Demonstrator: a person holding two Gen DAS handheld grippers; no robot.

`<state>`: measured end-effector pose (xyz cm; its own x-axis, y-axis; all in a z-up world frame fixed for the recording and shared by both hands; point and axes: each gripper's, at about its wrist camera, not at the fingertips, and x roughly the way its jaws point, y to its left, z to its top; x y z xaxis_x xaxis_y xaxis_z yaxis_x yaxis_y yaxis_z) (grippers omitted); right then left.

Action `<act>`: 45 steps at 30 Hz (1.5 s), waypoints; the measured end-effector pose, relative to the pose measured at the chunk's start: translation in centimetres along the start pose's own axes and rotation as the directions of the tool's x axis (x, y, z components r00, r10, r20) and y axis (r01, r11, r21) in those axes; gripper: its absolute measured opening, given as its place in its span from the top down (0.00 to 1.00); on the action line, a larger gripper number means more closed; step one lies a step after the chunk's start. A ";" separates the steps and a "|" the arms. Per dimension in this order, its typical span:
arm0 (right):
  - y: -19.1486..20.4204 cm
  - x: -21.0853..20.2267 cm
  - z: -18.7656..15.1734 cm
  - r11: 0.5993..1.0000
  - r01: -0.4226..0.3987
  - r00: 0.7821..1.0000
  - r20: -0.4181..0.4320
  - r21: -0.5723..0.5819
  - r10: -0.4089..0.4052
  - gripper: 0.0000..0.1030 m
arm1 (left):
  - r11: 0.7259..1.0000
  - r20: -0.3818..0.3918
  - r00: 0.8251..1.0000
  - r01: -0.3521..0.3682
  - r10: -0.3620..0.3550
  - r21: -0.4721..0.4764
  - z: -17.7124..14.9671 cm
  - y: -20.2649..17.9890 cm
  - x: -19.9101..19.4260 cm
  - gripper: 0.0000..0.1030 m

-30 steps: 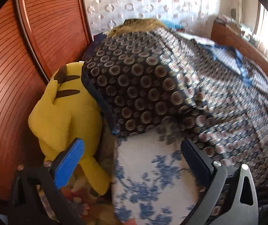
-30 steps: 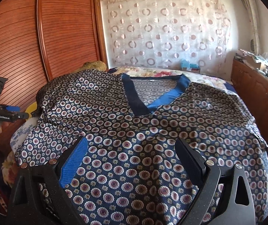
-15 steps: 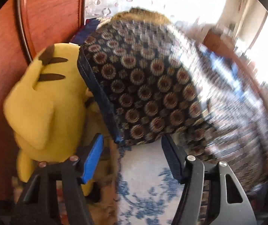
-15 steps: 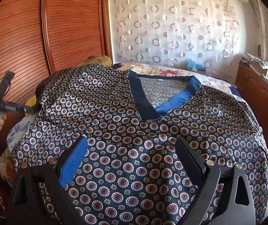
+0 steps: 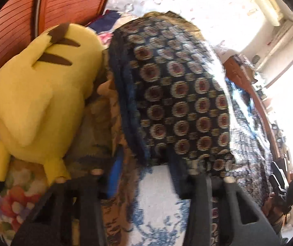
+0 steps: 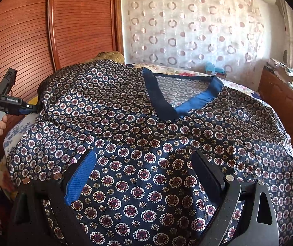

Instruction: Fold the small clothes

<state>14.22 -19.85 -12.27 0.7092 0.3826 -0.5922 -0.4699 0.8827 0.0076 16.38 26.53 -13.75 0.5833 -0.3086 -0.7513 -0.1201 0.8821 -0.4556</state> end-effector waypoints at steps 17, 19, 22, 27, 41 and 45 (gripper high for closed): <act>-0.7 -0.1 0.0 0.999 -0.021 1.000 0.005 0.040 0.021 0.06 | 0.934 0.217 0.976 -0.052 -0.028 0.353 3.6 -15.3 -6.3 0.98; -0.7 -0.1 0.0 0.999 -0.022 1.000 0.005 0.045 0.022 0.06 | 0.916 0.200 0.979 -0.049 -0.034 0.397 3.8 -18.0 -5.7 0.98; -0.8 -0.1 0.0 0.998 -0.025 1.000 0.002 0.054 0.025 0.06 | 0.886 0.183 0.983 -0.065 -0.022 0.459 3.2 -21.3 -5.0 0.98; -0.9 -0.1 0.0 0.998 -0.031 1.000 0.006 0.061 0.031 0.06 | 0.854 0.161 0.987 -0.062 -0.026 0.516 1.6 -23.8 -5.1 0.97; -1.4 -0.1 0.4 0.996 -0.042 0.999 -0.016 0.076 0.043 0.06 | 0.845 0.183 0.982 -0.134 0.044 0.517 -1.5 -21.0 -7.7 0.77; -0.8 0.1 1.5 0.996 -0.073 0.997 -0.016 0.059 0.074 0.07 | 0.846 0.225 0.972 -0.178 0.071 0.503 -2.3 -19.7 -9.5 0.74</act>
<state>15.38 -20.11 -11.14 0.6637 0.4427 -0.6030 -0.4886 0.8669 0.0986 11.33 11.30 1.26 0.7387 -0.1572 -0.6554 0.1983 0.9801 -0.0116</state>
